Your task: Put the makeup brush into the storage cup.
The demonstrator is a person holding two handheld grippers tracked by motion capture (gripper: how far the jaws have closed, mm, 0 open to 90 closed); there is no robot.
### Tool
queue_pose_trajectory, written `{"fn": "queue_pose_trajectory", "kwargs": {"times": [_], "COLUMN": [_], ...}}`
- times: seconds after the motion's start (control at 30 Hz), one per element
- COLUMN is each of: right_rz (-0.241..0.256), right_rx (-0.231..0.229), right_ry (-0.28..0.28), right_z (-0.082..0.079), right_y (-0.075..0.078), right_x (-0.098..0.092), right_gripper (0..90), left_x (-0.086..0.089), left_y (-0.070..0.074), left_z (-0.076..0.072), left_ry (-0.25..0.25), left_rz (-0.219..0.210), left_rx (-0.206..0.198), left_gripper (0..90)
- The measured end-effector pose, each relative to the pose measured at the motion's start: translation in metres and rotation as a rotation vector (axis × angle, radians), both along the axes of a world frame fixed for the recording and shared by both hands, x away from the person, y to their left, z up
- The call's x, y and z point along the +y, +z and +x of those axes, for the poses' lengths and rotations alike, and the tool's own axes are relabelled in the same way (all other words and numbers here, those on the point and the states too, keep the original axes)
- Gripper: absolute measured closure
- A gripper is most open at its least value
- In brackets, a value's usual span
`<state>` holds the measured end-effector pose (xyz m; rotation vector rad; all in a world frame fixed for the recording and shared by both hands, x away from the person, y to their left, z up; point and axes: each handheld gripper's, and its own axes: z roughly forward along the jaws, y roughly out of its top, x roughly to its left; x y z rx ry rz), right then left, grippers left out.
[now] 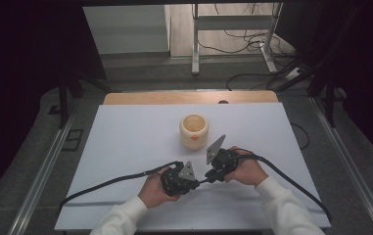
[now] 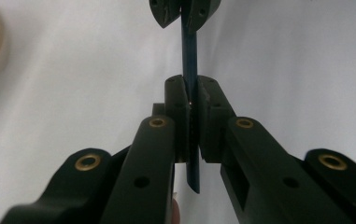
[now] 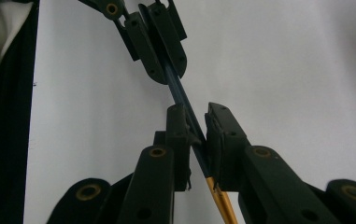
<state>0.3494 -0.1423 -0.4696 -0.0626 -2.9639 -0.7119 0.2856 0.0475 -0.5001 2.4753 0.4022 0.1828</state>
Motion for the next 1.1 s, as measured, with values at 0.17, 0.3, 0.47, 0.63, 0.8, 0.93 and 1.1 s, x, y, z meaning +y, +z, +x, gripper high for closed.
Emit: {"fn": "queue_pose_trajectory", "kwargs": {"times": [0.17,0.3,0.47,0.63,0.8,0.93,1.1], "right_rz": [0.033,0.089,0.132,0.165,0.24,0.265,0.308], "right_rx": [-0.035,-0.052,-0.003,-0.01,0.021,0.041,0.019], "right_ry": [-0.027,-0.125,-0.291,-0.347,-0.418,-0.474,-0.522], "right_z": [0.0,-0.003,0.001,0.002,0.005,0.008,0.009], "right_y": [0.001,0.006,0.015,0.02,0.026,0.025,0.024], "right_x": [-0.001,-0.004,-0.009,-0.015,-0.026,-0.037,-0.05], "right_gripper": [65.8,56.5,36.0,22.3,20.0,18.7,19.6], "left_x": [0.001,0.002,0.004,0.006,0.008,0.013,0.019], "left_y": [0.001,0.002,0.004,0.007,0.009,0.011,0.013], "left_z": [0.0,0.0,0.0,0.0,-0.001,0.0,0.001], "left_ry": [0.006,0.021,0.038,0.056,0.074,0.086,0.125], "left_rz": [0.001,0.006,0.003,-0.008,-0.018,-0.031,-0.077], "left_rx": [-0.004,-0.014,-0.022,-0.033,-0.045,-0.048,-0.038], "left_gripper": [84.7,84.7,84.7,84.7,84.7,84.7,84.7]}}
